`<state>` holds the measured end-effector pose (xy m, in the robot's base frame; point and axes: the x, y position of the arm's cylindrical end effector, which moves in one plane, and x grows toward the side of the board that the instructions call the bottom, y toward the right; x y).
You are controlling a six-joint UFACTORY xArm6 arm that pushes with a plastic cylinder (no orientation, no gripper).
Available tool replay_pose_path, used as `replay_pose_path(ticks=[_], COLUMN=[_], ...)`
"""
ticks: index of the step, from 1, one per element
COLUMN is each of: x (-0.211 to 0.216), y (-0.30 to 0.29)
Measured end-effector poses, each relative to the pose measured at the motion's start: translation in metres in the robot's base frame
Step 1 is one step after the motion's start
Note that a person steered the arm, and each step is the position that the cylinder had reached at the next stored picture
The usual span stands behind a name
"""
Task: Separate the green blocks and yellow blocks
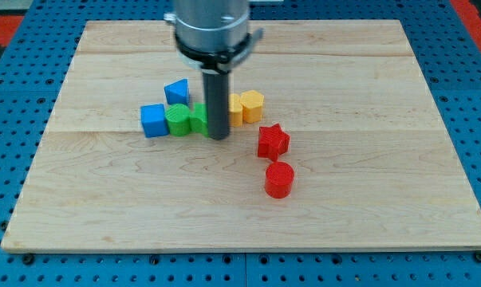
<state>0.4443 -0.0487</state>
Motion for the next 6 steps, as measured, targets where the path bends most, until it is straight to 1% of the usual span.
replay_pose_path(ticks=[1, 2, 3, 4, 5, 6], x=[-0.030, -0.065, -0.048, 0.001, -0.029, -0.070], y=[-0.020, -0.017, 0.014, 0.031, -0.026, 0.022])
